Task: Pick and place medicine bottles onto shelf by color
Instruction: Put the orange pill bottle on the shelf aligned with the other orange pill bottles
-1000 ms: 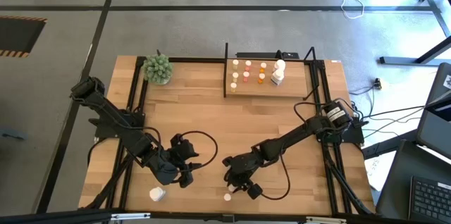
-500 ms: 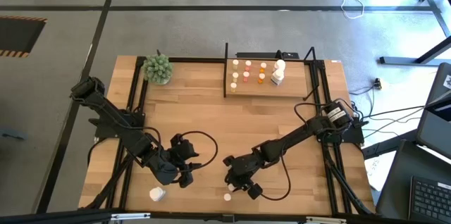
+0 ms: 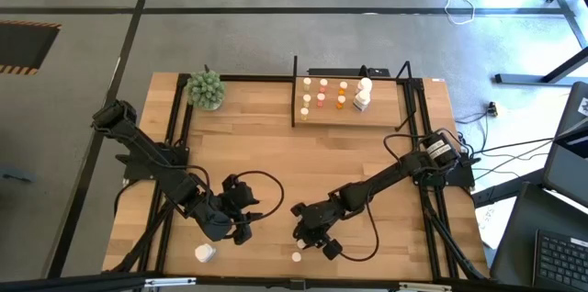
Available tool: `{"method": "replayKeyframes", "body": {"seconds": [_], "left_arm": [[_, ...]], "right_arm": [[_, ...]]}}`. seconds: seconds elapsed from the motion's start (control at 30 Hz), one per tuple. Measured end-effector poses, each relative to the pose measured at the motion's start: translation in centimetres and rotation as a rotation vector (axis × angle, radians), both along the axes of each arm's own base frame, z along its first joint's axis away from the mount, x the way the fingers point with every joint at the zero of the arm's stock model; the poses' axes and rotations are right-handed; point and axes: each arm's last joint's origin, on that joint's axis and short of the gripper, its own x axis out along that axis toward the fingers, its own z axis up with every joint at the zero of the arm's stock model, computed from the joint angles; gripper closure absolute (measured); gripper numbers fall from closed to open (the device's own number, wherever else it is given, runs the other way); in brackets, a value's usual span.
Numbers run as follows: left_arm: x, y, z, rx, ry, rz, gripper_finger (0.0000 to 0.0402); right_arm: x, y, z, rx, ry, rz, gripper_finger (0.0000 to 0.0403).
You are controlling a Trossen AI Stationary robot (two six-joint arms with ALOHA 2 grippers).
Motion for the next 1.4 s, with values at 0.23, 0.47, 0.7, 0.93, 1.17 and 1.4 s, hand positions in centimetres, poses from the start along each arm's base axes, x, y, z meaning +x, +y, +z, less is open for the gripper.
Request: {"method": "replayKeyframes", "body": {"seconds": [0.23, 0.47, 0.7, 0.93, 1.17, 1.4], "left_arm": [[0.0, 0.0, 0.0, 0.000, 0.000, 0.000, 0.0237], [0.0, 0.0, 0.0, 0.001, 0.001, 0.000, 0.0237], [0.0, 0.0, 0.0, 0.003, -0.001, 0.002, 0.0237], [0.3, 0.4, 0.0, 0.004, -0.008, 0.021, 0.0237], [1.2, 1.6, 0.0, 0.005, -0.010, 0.074, 0.0237], [1.8, 2.6, 0.0, -0.001, -0.005, 0.106, 0.0237]], "right_arm": [[0.2, 0.1, 0.3, 0.006, 0.017, -0.011, 0.0282], [0.0, -0.8, 3.5, -0.016, 0.021, -0.021, 0.0282], [-2.0, -4.4, 8.4, -0.094, 0.042, -0.136, 0.0283], [-4.5, -9.1, 12.7, -0.167, 0.064, -0.319, 0.0283], [-7.1, -13.7, 16.1, -0.177, 0.067, -0.497, 0.0283], [-9.9, -18.4, 17.6, -0.182, 0.047, -0.664, 0.0283]]}}
